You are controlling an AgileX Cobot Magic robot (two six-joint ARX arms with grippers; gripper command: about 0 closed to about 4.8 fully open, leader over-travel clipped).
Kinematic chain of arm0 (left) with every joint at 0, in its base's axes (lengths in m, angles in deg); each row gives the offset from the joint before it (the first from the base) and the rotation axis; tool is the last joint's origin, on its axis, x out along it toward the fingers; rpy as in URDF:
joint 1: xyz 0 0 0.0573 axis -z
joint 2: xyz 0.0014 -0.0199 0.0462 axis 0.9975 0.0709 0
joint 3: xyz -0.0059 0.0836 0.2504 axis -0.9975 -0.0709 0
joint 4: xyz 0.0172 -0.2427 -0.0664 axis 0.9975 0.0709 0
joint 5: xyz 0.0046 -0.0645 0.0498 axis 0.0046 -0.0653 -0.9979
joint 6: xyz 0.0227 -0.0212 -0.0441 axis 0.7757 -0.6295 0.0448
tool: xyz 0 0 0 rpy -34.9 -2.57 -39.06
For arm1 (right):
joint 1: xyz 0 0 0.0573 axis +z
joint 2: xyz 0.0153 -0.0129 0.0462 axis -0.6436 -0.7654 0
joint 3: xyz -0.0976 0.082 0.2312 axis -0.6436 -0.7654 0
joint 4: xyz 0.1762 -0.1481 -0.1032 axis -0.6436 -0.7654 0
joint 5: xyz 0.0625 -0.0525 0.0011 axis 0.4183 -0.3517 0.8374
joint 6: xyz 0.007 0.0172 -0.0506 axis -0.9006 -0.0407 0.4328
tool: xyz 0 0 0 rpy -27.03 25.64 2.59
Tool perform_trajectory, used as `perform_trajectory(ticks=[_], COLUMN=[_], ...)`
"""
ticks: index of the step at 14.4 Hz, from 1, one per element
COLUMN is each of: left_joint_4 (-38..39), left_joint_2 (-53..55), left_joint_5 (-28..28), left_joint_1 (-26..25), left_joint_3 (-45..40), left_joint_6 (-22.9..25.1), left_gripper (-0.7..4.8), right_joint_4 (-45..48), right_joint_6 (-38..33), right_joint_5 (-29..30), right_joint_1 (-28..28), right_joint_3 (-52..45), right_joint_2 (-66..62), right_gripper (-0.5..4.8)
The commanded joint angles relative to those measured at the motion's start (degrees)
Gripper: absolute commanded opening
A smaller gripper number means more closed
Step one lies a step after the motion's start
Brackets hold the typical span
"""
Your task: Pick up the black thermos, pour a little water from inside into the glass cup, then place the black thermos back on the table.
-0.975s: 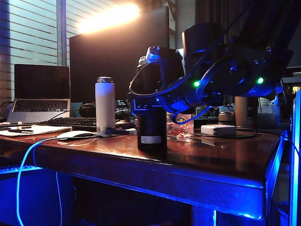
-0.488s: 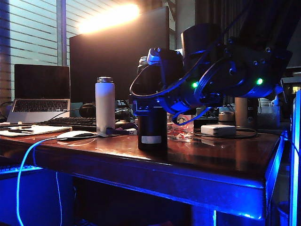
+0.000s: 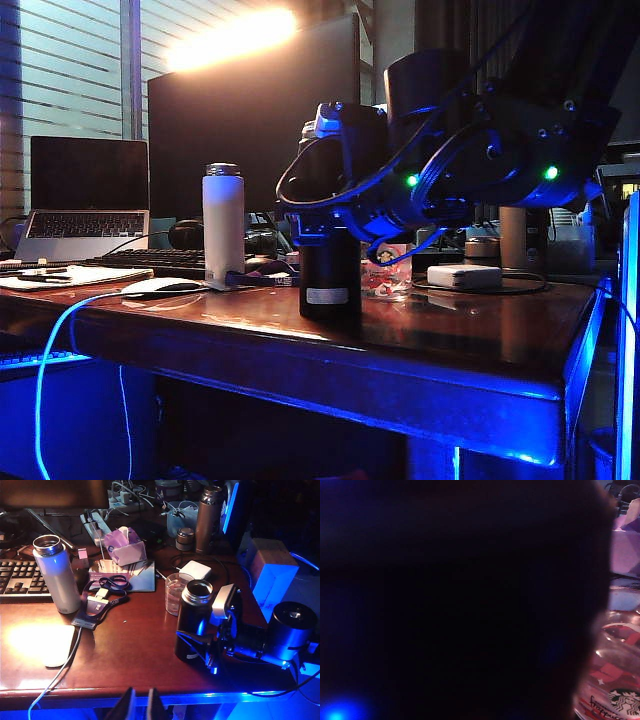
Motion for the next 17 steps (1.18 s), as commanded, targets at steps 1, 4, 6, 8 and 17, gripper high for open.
perform_trajectory(ticks=[1, 4, 6, 8, 17], left_joint_4=[-0.6, -0.5, -0.6, -0.7, -1.2], left_joint_2=[-0.1, -0.1, -0.1, -0.1, -0.1], left_joint_5=[0.4, 0.4, 0.4, 0.4, 0.4], left_joint_1=[0.0, 0.0, 0.0, 0.0, 0.0], left_joint_3=[0.2, 0.2, 0.2, 0.2, 0.2], left_joint_6=[-0.2, -0.2, -0.2, -0.2, -0.2], left_gripper=[0.52, 0.53, 0.52, 0.52, 0.53], right_joint_4=[0.9, 1.6, 1.4, 0.7, -4.3], right_joint_6=[0.0, -0.6, -0.3, 1.4, 11.8], right_joint_5=[-0.3, -0.2, -4.6, -9.9, -26.1], right_joint_1=[0.0, 0.1, 0.1, 0.1, -4.2], right_joint_3=[0.1, 0.1, 0.1, 0.1, 0.9], right_joint_2=[0.2, 0.3, 1.5, 4.5, 9.1], right_gripper=[0.48, 0.48, 0.48, 0.48, 0.48])
